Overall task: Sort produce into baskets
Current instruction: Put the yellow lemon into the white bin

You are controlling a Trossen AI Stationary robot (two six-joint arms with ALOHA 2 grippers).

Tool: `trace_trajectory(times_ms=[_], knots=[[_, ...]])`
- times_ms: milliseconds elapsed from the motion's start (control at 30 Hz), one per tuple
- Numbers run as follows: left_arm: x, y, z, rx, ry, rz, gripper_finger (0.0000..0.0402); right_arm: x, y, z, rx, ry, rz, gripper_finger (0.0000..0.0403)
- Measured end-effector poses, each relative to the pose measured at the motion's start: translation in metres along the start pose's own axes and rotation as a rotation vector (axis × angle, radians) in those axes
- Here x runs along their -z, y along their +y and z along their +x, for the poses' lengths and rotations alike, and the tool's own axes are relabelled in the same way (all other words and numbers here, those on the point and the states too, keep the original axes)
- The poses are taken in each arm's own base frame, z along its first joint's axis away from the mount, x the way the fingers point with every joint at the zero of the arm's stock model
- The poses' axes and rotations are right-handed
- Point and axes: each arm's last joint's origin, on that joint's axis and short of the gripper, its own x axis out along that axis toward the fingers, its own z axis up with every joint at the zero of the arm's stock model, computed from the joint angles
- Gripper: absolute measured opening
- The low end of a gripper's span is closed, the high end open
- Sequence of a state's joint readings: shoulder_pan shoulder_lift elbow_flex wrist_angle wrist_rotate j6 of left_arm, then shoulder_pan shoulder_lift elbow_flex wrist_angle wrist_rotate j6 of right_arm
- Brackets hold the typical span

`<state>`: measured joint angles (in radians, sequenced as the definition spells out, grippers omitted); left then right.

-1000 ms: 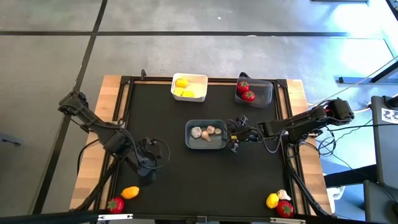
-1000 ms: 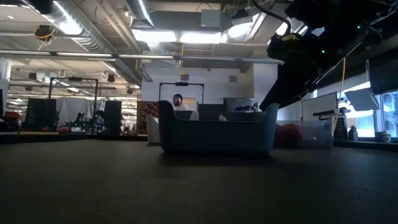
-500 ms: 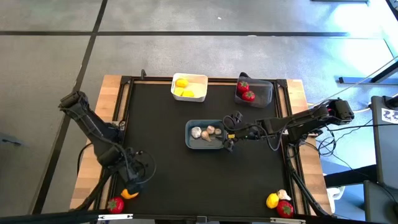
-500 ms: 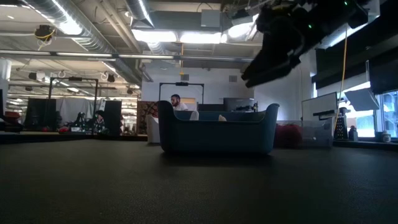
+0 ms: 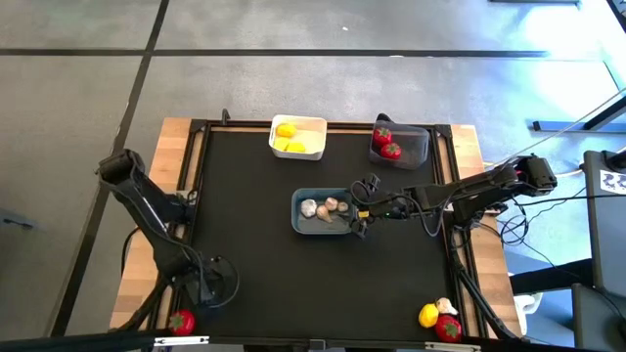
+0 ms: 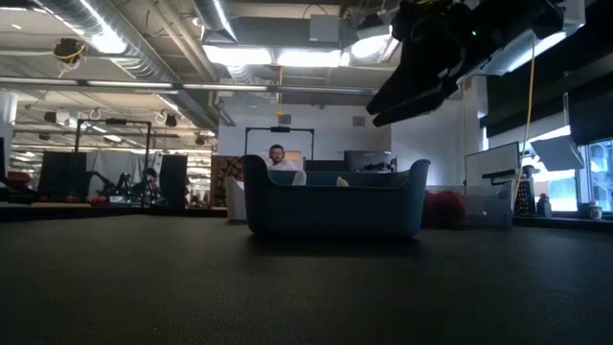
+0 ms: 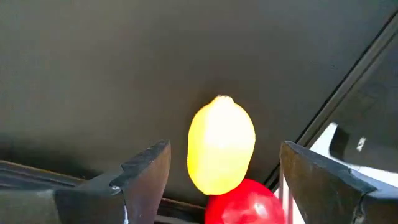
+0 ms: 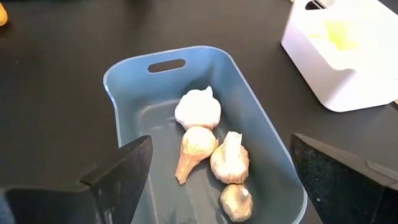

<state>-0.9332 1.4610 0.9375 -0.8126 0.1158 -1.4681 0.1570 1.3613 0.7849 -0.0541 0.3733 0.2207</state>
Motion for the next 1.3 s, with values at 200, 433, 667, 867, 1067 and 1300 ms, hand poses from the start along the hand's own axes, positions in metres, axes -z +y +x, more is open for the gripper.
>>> trace_trajectory(times_ms=[200,433,667,867,1067,1300], knots=[[-0.001,-0.012,0.020,0.024,0.023,0.043,0.0296,0.000,0.000,0.000,0.000,0.001,-0.013,0.0376],[-0.002,-0.011,0.046,-0.077,0.125,0.072,0.0285,0.000,0.000,0.000,0.000,0.001,-0.017,0.0376],[-0.005,-0.011,0.064,-0.118,0.185,0.146,0.0226,0.000,0.000,0.000,0.000,0.001,-0.017,0.0376],[-0.012,-0.010,0.062,-0.107,0.177,0.182,0.0197,0.000,0.000,0.000,0.000,0.001,-0.017,0.0376],[-0.026,-0.007,0.050,-0.076,0.150,0.185,0.0197,0.001,0.001,0.000,-0.044,0.011,-0.017,0.0376],[-0.045,0.011,0.011,-0.091,0.037,0.151,0.0199,0.001,0.004,0.000,-0.125,0.029,-0.014,0.0376]])
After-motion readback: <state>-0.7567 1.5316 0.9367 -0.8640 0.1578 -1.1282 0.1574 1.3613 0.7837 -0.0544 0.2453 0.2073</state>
